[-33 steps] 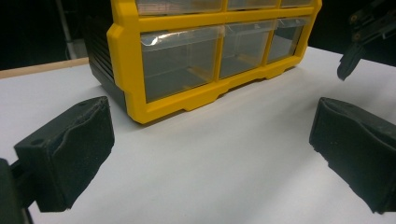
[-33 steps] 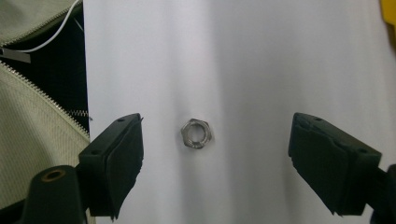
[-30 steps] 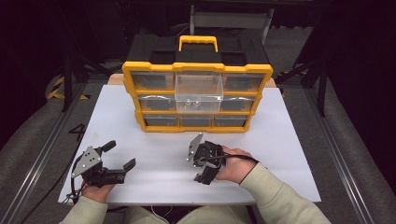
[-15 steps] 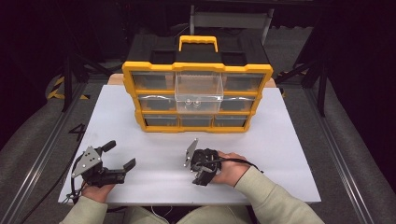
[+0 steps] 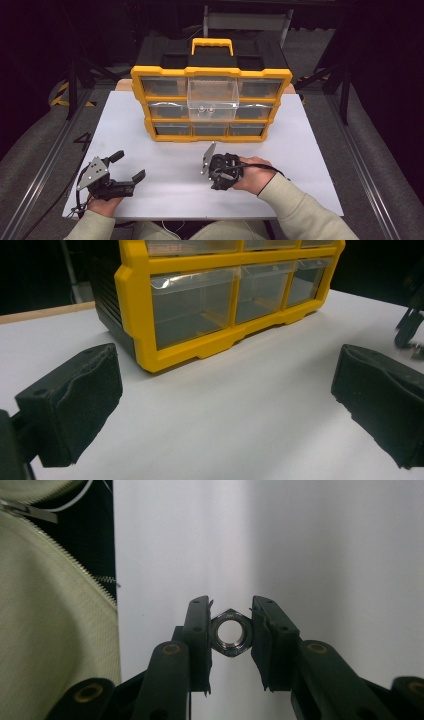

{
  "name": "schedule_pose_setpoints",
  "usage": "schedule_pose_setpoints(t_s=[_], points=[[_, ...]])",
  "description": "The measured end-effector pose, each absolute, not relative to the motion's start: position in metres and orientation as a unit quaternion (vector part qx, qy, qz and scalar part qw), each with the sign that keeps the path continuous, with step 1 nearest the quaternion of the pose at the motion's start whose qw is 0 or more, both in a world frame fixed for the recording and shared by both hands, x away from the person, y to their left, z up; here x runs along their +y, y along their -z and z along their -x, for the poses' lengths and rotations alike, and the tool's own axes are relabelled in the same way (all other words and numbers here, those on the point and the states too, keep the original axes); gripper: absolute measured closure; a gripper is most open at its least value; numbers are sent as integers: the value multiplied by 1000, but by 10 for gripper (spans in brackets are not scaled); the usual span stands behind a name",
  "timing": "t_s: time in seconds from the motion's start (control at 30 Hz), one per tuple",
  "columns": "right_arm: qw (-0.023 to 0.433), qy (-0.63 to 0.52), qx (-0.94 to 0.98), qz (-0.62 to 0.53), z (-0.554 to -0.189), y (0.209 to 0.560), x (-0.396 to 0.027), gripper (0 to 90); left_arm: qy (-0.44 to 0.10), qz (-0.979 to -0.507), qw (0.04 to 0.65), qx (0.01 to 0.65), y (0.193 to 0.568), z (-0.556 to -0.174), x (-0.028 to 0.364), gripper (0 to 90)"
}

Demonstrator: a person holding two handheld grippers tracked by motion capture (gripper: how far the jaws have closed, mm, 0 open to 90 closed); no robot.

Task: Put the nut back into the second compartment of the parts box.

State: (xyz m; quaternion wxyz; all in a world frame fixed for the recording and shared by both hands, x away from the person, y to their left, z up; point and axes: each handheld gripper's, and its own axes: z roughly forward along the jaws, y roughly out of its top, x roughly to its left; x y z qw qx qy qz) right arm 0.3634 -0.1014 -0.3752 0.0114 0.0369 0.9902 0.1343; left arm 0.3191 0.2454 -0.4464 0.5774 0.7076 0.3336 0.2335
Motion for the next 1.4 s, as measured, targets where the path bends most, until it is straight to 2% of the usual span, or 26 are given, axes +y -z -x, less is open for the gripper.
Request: schedule_pose_setpoints(t_s=[0.27, 1.4], points=[[34, -141, 989, -32, -360, 323, -111, 703, -234, -708, 576, 334, 446, -319, 246, 7], [76, -133, 988, -28, -369, 202, -112, 703, -235, -708, 576, 333, 446, -319, 246, 8]])
